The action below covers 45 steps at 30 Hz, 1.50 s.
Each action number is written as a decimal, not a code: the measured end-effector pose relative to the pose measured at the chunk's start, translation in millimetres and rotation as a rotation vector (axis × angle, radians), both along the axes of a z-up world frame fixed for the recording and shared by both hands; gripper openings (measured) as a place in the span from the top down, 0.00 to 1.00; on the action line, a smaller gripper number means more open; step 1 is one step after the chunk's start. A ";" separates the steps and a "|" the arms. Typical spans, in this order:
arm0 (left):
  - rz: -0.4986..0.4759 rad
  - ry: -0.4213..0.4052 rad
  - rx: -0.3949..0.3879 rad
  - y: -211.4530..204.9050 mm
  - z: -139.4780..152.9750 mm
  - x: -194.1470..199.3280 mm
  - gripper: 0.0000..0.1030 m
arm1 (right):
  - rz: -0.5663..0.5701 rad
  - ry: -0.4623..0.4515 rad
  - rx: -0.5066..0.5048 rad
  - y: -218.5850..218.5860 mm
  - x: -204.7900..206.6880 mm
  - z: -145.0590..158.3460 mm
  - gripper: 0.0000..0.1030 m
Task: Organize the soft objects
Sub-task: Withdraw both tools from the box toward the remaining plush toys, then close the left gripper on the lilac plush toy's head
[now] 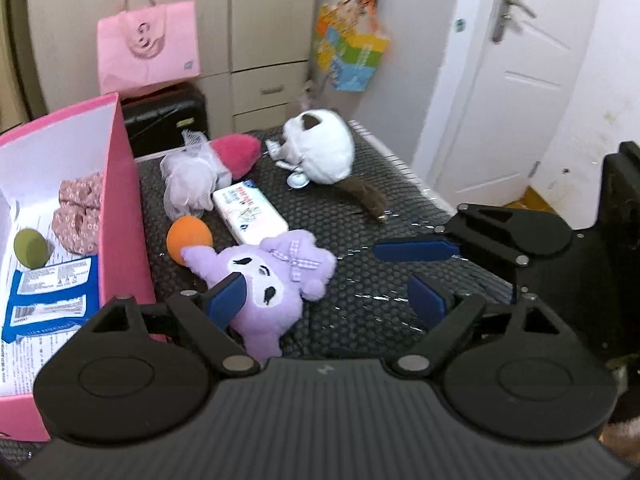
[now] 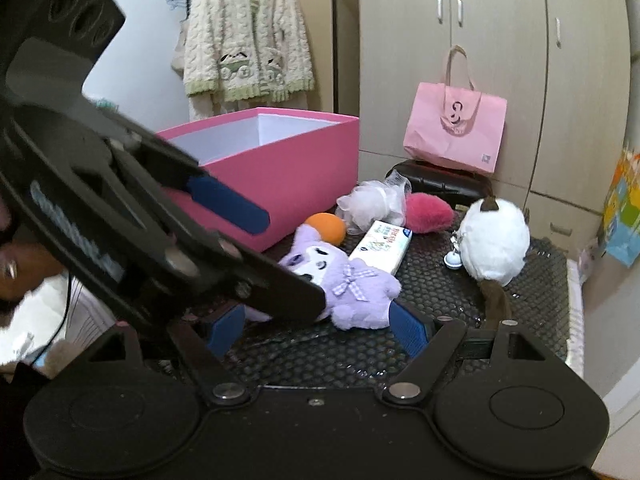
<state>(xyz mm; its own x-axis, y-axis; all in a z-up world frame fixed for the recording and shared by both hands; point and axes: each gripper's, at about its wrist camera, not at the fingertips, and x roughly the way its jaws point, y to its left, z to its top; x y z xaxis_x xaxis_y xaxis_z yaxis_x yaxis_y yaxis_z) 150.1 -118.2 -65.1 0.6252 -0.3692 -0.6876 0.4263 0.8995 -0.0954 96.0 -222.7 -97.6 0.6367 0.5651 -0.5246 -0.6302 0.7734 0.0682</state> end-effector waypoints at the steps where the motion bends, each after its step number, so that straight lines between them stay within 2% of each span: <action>1: 0.020 -0.004 0.008 -1.4 -3.6 1.9 0.15 | -0.003 0.007 0.001 -0.7 5.1 -3.5 0.19; 4: 0.077 -0.009 0.015 -3.6 -13.4 6.2 0.17 | 0.011 0.016 -0.012 0.5 15.8 -12.0 0.19; 7: 0.131 0.003 -0.015 -2.3 -20.6 11.4 0.17 | 0.034 0.037 -0.023 2.1 27.3 -19.9 0.19; 11: 0.195 -0.026 0.006 -3.7 -29.1 14.5 0.18 | 0.039 0.071 -0.026 3.1 42.5 -26.7 0.18; 14: 0.232 -0.013 -0.028 0.2 -35.4 17.2 0.18 | 0.053 0.125 -0.046 4.8 55.0 -30.7 0.16; 18: 0.261 -0.005 -0.057 4.4 -38.1 20.4 0.18 | 0.077 0.129 -0.058 6.9 61.2 -31.3 0.16; 23: 0.287 0.012 -0.124 14.5 -42.8 21.5 0.19 | 0.126 0.115 -0.064 10.8 64.5 -30.4 0.16; 29: 0.273 0.012 -0.118 15.4 -47.3 20.9 0.18 | 0.148 0.025 -0.121 18.2 49.8 -28.8 0.18; 32: 0.258 0.012 -0.139 15.2 -49.7 21.2 0.12 | 0.131 -0.015 -0.141 18.1 43.4 -28.5 0.19; 37: 0.266 0.020 -0.211 22.4 -49.0 17.6 0.12 | 0.112 -0.034 -0.140 13.9 39.2 -26.6 0.23; 40: 0.271 0.018 -0.260 27.2 -49.1 16.5 0.17 | 0.105 -0.037 -0.127 10.2 36.7 -26.2 0.26; 42: 0.278 0.004 -0.236 24.8 -49.4 15.4 0.35 | 0.103 -0.041 -0.116 7.9 35.8 -26.1 0.26; 45: 0.278 -0.011 -0.203 21.6 -51.3 15.3 0.47 | 0.111 -0.033 -0.106 6.8 35.8 -26.4 0.28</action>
<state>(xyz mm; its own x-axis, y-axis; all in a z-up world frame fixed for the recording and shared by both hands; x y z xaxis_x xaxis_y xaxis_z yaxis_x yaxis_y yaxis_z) 165.3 -96.6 -116.4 0.7280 -0.3125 -0.6101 0.1697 0.9445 -0.2813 131.8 -215.9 -124.0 0.5912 0.5760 -0.5646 -0.7130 0.7004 -0.0321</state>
